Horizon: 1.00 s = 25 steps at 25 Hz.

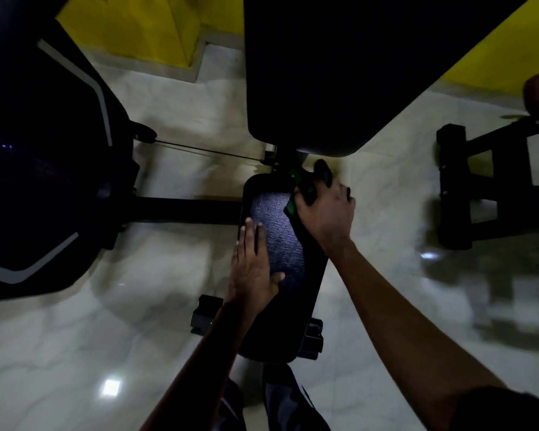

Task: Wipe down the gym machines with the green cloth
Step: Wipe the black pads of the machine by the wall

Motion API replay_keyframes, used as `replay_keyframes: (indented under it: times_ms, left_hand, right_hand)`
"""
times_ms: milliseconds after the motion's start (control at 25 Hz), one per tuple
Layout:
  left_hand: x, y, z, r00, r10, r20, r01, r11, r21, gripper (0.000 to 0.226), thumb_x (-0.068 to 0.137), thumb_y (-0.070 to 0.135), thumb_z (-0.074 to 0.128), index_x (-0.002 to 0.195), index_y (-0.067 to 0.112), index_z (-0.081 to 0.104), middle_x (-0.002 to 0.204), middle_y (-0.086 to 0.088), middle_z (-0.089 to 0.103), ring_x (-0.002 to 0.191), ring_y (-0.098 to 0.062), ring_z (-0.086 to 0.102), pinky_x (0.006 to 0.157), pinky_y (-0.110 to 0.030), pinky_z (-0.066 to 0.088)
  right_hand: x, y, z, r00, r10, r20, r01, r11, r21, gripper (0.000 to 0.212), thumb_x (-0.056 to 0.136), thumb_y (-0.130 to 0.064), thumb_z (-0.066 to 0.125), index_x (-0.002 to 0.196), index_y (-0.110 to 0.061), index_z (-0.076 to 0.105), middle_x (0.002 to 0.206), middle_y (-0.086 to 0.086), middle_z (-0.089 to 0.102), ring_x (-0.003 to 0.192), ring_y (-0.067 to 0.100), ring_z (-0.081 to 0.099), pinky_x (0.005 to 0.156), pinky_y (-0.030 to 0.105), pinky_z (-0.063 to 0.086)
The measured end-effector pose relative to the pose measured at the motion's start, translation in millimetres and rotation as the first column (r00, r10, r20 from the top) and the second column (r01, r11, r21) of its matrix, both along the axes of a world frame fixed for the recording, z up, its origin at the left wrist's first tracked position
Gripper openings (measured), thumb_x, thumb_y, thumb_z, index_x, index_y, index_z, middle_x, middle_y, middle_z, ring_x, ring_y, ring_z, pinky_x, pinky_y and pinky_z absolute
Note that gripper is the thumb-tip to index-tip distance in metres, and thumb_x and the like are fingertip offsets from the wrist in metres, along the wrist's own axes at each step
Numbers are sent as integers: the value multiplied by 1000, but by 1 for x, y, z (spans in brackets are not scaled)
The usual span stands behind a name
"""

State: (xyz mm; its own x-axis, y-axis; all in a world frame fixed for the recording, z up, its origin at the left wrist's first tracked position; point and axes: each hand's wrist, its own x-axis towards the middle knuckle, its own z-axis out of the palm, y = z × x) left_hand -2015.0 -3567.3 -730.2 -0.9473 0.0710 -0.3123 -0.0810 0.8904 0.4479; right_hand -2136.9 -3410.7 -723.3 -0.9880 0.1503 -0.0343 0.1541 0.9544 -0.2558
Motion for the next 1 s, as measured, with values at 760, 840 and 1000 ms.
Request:
replay_keyframes:
  times_ms: [760,840,1000]
  left_hand:
    - [-1,-10,-15,996,84,-2,-81,973,217,118,69,37,86,158,13,12,164,-8,1,152,-30,5,119,-58,19]
    - [-1,-13,-17,997,78,-14,-72,968,241,117,69,36,87,158,13,13,165,-9,2,152,-30,5,119,-56,20]
    - [2,-19,-19,997,55,-45,-40,959,282,115,71,41,84,158,11,14,164,-8,0,152,-28,5,121,-49,19]
  right_hand:
    - [138,-5,-16,872,-454,184,474,687,-551,57,98,-48,54,148,-24,43,142,11,51,127,34,52,97,39,44]
    - [122,-3,-19,871,-457,180,476,691,-544,55,97,-45,56,146,-23,43,141,11,50,124,35,53,96,39,45]
    - [89,-3,-21,930,-366,-20,326,850,-413,53,97,-39,55,146,-21,46,142,15,46,124,39,51,96,44,47]
